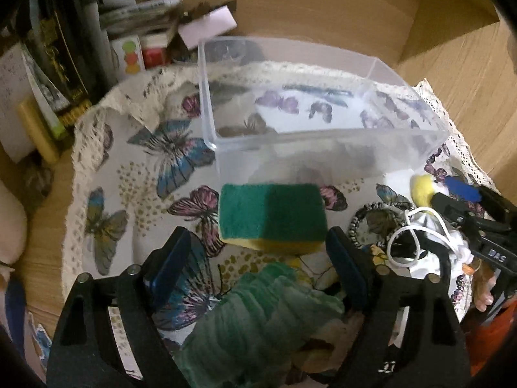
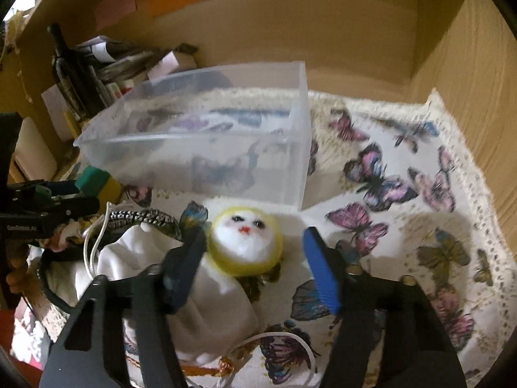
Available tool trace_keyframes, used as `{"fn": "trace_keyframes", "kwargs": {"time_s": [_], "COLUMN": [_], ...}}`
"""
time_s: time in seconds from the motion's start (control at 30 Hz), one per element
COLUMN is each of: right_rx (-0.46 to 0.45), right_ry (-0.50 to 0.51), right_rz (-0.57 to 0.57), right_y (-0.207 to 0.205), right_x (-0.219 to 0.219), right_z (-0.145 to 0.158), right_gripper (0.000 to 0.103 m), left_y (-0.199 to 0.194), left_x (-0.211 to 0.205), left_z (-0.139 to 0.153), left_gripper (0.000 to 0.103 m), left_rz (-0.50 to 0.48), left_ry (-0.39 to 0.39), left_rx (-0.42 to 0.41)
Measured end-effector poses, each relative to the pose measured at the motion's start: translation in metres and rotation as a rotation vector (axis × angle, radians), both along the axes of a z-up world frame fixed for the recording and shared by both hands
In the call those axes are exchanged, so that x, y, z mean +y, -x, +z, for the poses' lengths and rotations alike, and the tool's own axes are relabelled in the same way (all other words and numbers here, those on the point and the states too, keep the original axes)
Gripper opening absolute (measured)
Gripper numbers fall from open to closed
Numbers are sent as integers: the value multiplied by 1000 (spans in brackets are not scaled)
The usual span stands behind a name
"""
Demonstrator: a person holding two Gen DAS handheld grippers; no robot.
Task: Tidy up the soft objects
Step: 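Grasp the yellow-white felt ball with the right tool while the left tool grasps the green sponge, then carry the ball with the right tool into the clear box while the left tool drops the sponge in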
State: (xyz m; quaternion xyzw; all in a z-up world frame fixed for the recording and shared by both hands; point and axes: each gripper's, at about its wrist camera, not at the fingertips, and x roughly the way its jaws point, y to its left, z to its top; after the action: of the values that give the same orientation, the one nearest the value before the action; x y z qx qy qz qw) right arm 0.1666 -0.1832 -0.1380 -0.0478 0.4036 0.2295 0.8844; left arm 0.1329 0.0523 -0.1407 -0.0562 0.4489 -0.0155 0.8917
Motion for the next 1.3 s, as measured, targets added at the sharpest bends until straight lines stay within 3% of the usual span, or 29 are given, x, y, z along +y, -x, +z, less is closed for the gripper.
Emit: {"fn": "trace_keyframes", "kwargs": {"time_s": [0.03, 0.1, 0.13, 0.47, 0.67, 1.0, 1.3], "right_rx": [9, 5, -7, -113, -216, -377, -443], "right_ry": [-8, -18, -15, -18, -41, -101, -119], "right_rz": [5, 12, 16, 4, -29, -29, 2], "right_y": [-1, 0, 2, 20, 34, 44, 31], "right_x": [-1, -1, -1, 2, -3, 1, 16], "right_z": [-2, -1, 0, 24, 56, 108, 134], "right_gripper": [51, 41, 41, 38, 38, 39, 39], "left_y": [-1, -2, -2, 15, 39, 63, 47], "left_x": [1, 1, 0, -3, -5, -5, -11], "left_z": [-3, -5, -5, 10, 37, 103, 132], "left_gripper": [86, 76, 64, 62, 62, 62, 63], "left_rz": [-3, -8, -10, -20, -28, 15, 32], "left_ry": [13, 24, 28, 39, 4, -37, -17], "left_rx": [12, 14, 6, -77, -175, -409, -478]}}
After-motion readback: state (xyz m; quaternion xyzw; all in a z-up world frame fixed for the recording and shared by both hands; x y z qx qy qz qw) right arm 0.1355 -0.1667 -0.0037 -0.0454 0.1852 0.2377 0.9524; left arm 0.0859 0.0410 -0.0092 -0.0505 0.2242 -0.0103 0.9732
